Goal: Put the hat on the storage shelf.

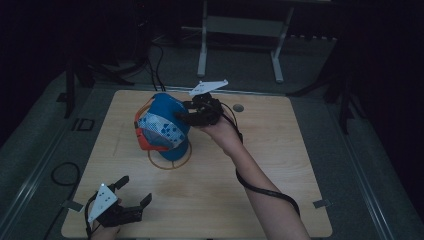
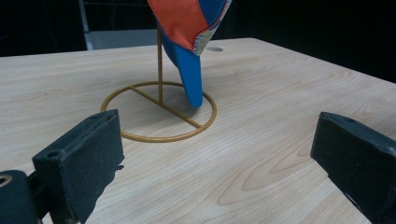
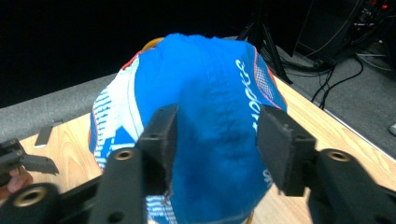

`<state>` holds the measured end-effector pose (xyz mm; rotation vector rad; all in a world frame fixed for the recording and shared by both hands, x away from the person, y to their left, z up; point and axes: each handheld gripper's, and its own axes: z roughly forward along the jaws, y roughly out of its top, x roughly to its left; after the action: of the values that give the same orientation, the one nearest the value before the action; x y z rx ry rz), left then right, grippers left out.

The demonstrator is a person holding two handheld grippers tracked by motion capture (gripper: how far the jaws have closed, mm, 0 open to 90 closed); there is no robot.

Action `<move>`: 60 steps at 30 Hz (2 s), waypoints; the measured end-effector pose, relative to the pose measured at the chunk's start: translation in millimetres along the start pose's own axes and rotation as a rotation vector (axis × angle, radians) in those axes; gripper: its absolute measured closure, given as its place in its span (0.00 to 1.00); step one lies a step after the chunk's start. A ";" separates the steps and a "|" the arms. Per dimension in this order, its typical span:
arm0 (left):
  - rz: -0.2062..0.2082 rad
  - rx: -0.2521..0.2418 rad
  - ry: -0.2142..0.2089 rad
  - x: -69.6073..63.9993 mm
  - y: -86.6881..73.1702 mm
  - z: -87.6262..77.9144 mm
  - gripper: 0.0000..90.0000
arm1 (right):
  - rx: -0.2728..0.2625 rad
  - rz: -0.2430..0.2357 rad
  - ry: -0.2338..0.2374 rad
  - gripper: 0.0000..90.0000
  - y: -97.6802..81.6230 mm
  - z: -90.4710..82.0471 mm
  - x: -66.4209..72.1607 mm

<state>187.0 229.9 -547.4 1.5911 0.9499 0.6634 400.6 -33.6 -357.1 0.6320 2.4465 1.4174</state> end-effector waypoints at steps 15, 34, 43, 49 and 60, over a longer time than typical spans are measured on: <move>-0.001 0.009 -0.002 -0.7 -1.2 2.6 0.03 | -0.027 0.016 0.040 0.19 -35.1 -19.1 -1.2; 0.002 0.022 -0.015 -3.5 -3.4 5.0 0.03 | -0.014 -0.032 0.081 0.15 -103.1 -33.8 13.8; 0.003 0.026 -0.018 -3.3 -4.3 6.3 0.03 | 0.008 -0.020 0.098 0.15 -138.6 -29.7 17.3; 0.005 0.029 -0.017 -3.1 -4.9 6.4 0.03 | 0.025 -0.006 0.107 0.15 -160.8 -26.1 17.0; 0.007 0.037 -0.029 -3.2 -6.2 8.0 0.03 | 0.064 0.000 0.113 0.16 -202.0 -15.7 15.5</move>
<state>190.5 223.4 -555.0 1.6332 0.9408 0.6294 331.1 -125.9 -524.3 0.5800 2.5880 1.4166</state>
